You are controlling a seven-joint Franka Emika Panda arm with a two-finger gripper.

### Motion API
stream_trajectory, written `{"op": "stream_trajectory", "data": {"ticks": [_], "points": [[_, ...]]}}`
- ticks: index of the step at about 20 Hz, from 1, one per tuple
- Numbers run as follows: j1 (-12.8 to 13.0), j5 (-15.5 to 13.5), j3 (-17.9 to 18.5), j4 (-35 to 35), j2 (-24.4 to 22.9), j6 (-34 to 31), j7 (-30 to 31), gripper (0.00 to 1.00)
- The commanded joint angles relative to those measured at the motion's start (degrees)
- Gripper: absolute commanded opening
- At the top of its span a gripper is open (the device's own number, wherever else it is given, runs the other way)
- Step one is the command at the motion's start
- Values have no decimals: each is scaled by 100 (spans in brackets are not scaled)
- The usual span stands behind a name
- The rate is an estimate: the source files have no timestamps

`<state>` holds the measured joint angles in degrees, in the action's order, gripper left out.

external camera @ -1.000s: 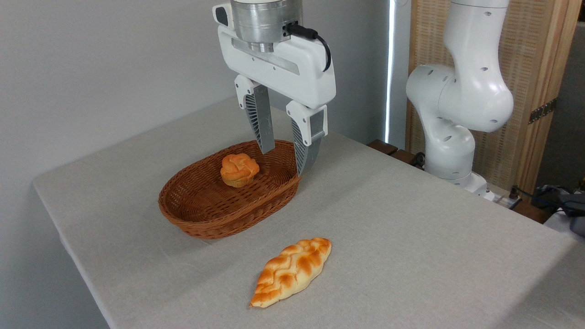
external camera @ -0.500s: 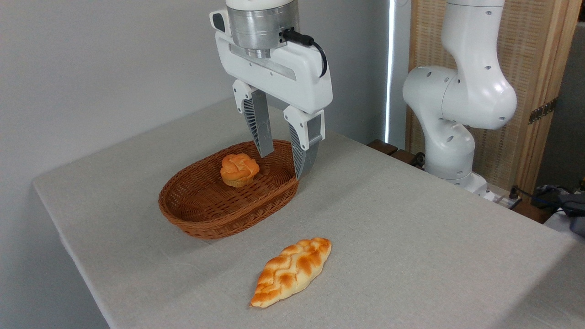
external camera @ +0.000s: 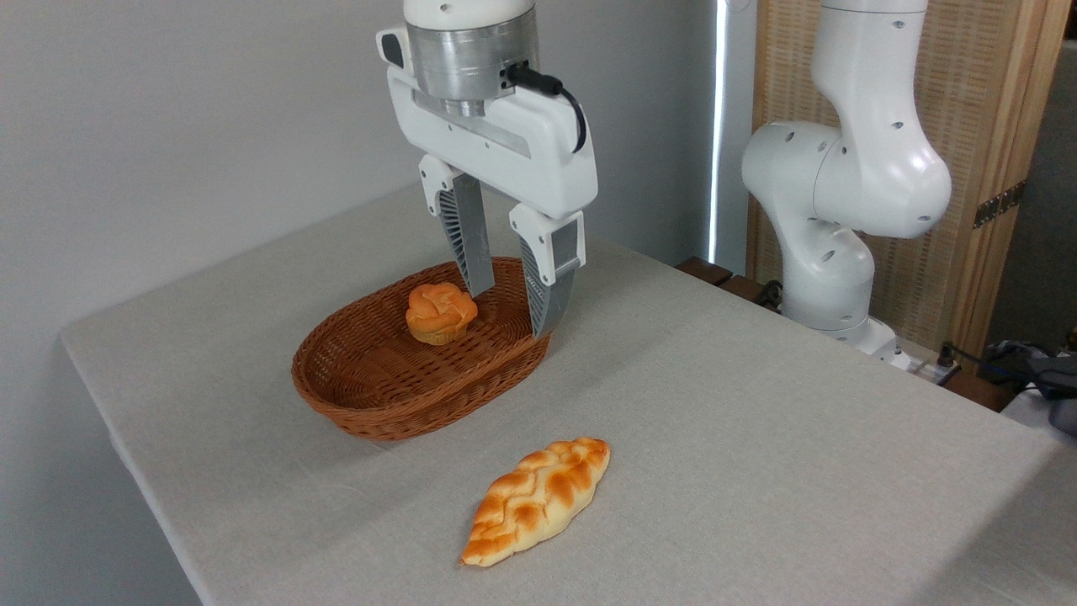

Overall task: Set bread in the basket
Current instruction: 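Move the gripper from the basket down toward the braided bread loaf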

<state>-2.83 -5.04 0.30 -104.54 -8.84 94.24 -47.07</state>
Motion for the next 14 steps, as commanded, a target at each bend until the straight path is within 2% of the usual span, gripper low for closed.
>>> {"op": "stream_trajectory", "data": {"ticks": [1,8,11,14], "points": [[2,-68,-4,-127,294,498,-127,100],[2,-6,5,-435,831,1157,-145,100],[-15,318,31,-435,1164,1429,-145,100],[-33,398,67,-435,1359,1605,-145,100]]}}
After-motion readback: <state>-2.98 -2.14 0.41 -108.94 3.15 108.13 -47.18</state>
